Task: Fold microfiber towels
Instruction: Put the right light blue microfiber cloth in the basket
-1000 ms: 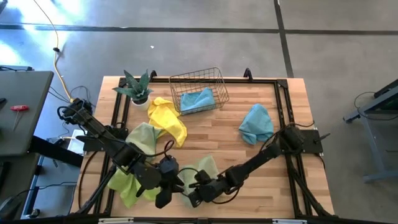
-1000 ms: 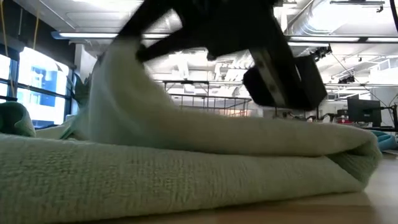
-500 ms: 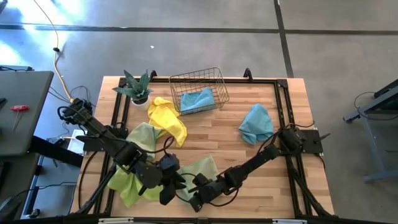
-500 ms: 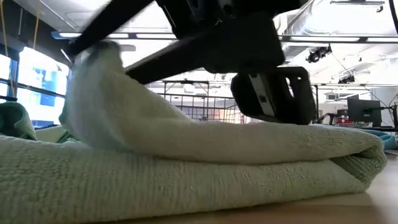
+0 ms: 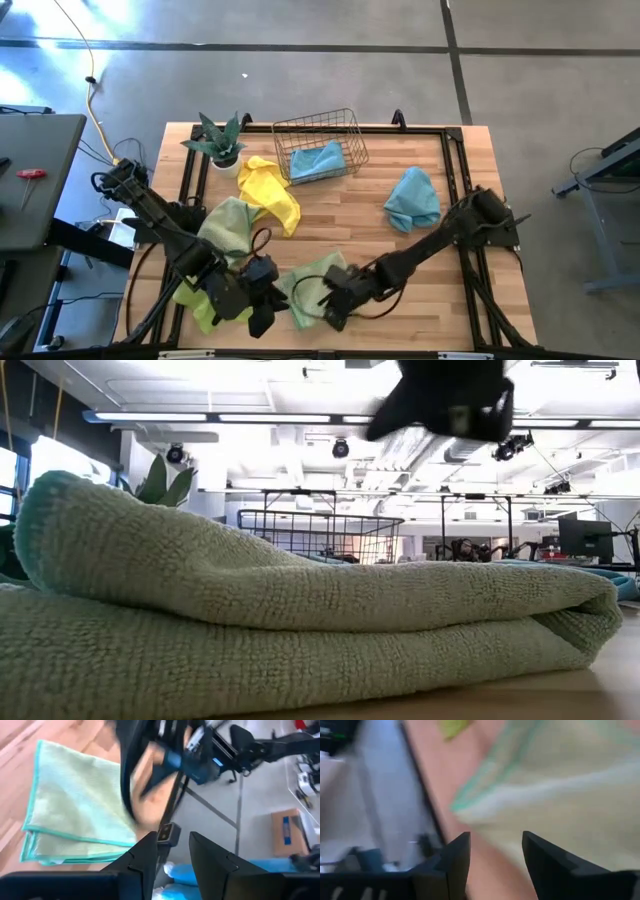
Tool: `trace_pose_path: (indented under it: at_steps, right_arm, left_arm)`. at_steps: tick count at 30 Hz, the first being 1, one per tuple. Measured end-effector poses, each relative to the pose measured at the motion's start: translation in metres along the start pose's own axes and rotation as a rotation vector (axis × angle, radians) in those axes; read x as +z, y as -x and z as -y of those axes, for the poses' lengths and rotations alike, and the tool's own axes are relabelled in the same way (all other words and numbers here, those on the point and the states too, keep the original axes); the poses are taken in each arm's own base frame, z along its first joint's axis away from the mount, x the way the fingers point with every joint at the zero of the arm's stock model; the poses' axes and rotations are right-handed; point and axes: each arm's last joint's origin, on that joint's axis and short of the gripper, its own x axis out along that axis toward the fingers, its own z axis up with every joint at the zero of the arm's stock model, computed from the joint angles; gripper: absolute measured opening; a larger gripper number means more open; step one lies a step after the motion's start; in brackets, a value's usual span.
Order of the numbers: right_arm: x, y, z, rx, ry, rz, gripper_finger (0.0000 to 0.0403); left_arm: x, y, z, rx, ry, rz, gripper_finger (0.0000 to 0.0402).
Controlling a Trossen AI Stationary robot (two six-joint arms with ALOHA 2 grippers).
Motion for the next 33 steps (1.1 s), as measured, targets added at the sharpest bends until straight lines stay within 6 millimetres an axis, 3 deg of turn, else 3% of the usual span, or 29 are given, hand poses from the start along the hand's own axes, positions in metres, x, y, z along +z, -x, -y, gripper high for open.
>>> trace_pose_path:
  at_steps: [5, 8, 15, 21, 26, 33]
  right_arm:
    - [-0.005, 0.039, 0.017, -0.242, 0.031, -0.003, 0.0165]
    - [-0.015, 0.047, 0.018, -0.302, 0.063, -0.009, 0.0160]
    - [-0.054, 0.035, 0.035, -0.382, -0.005, -0.074, 0.0148]
    - [-0.078, 0.014, 0.053, -0.273, -0.133, -0.092, 0.0142]
    - [-0.076, 0.003, 0.055, -0.148, -0.215, -0.047, 0.0142]
    - [-0.066, 0.001, 0.049, -0.066, -0.243, 0.040, 0.0142]
  left_arm:
    - [-0.021, -0.020, 0.000, 0.095, -0.061, 0.049, 0.0105]
    - [-0.033, -0.043, -0.003, 0.166, -0.111, 0.056, 0.0105]
    - [-0.047, -0.110, -0.014, 0.216, -0.187, 0.083, 0.0105]
    - [-0.046, -0.158, -0.028, 0.186, -0.210, 0.069, 0.0105]
    - [-0.047, -0.172, -0.049, 0.298, -0.218, -0.013, 0.0105]
    - [-0.055, -0.162, -0.067, 0.434, -0.252, -0.223, 0.0105]
